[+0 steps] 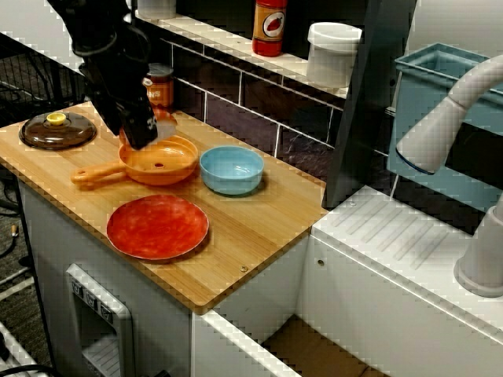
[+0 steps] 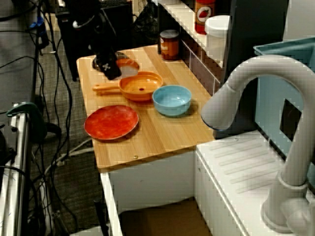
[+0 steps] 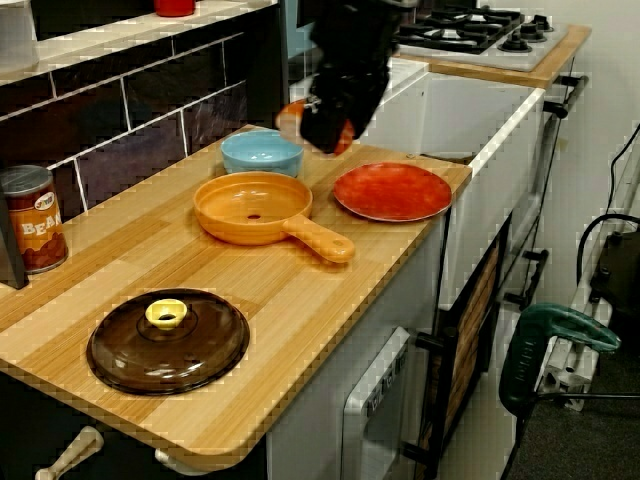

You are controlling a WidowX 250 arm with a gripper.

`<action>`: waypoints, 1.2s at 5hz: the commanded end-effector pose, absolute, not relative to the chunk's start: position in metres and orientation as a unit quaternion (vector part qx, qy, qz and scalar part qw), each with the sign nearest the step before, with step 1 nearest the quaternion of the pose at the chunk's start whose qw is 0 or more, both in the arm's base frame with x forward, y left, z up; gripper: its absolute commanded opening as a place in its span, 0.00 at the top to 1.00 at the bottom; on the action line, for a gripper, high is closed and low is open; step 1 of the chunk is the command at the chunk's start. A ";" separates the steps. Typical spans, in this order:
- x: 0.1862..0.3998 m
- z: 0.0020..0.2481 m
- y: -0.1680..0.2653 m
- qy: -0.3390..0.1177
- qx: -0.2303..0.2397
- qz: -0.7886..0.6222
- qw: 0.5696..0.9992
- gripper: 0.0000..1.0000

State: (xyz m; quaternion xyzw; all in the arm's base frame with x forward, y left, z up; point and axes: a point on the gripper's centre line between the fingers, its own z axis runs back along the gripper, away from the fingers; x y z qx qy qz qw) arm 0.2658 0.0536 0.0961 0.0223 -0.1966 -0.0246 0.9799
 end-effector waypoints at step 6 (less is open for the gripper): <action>0.245 0.056 -0.006 -0.206 0.084 -0.113 0.968 1.00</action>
